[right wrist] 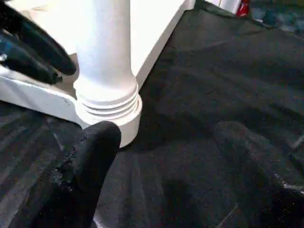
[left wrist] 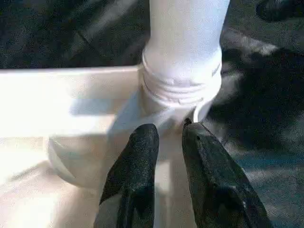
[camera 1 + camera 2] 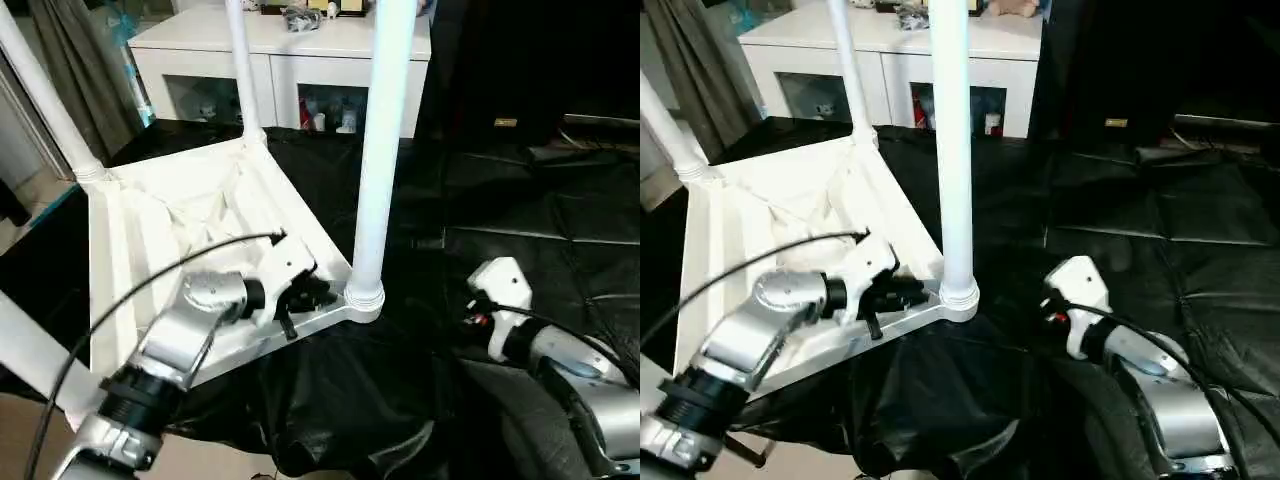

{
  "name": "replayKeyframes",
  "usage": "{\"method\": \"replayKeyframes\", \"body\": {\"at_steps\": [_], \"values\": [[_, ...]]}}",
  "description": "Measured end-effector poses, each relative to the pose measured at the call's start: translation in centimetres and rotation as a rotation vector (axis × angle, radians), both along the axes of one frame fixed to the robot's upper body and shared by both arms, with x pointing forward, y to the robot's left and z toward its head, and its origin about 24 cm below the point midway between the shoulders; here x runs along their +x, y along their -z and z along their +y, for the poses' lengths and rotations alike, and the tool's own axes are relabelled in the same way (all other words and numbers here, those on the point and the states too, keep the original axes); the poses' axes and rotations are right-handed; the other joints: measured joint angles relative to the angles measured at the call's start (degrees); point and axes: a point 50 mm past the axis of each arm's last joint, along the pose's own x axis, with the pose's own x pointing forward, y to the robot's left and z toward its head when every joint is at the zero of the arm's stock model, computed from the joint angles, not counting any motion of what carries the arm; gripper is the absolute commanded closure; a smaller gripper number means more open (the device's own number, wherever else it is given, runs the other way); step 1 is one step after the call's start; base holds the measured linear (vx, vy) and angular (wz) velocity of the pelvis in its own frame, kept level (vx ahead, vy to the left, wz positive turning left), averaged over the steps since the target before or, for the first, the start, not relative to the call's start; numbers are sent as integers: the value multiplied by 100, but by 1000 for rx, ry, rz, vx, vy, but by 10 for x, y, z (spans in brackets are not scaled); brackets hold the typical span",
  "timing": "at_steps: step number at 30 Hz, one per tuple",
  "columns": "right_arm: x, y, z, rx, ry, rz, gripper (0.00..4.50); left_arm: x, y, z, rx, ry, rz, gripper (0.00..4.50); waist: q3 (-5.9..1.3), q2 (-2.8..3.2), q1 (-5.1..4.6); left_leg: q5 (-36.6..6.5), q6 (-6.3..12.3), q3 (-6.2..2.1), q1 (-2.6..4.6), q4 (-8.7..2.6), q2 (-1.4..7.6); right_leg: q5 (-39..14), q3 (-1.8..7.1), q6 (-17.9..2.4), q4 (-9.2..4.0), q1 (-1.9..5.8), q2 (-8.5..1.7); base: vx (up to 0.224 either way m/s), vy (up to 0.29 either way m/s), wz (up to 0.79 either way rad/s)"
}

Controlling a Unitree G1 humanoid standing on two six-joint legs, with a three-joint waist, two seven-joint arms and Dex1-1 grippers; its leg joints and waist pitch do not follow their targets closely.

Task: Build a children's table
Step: Move table base

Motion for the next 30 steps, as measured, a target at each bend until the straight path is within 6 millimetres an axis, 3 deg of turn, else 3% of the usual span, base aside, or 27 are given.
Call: {"method": "replayKeyframes", "body": {"at_steps": [4,9,17,18,22,30], "values": [[0,0,-1,-4,-1,1,80,-2,1,0,7,-12,21,339,-7,48,8,1,-1,1,1,-31,-2,1,-4,2,-24,-1,0,0,0,0],[-6,6,-3,-9,-3,26,80,-7,0,3,9,-16,37,339,-11,65,9,1,-2,1,2,-55,-2,0,-10,3,-45,-3,1,0,0,0],[-6,7,1,-6,-22,31,80,-12,-2,4,-6,-14,61,339,-10,61,10,-1,-1,5,-6,-62,-3,0,-8,3,-80,1,2,0,0,0],[-5,6,1,-6,-23,30,80,-13,-2,4,-15,-14,76,309,-10,61,11,0,-1,5,-7,-63,-3,0,-8,3,-80,1,2,0,0,0],[-4,5,2,-6,-27,26,80,-20,3,4,-23,0,126,283,-6,57,12,1,-2,5,-6,-69,-3,0,-9,3,-80,-2,2,0,0,0],[-4,5,2,-8,-28,27,80,-19,3,9,1,-16,118,283,-4,55,10,1,-3,7,-4,-72,-4,1,-5,4,-81,-2,2,0,0,0]]}}
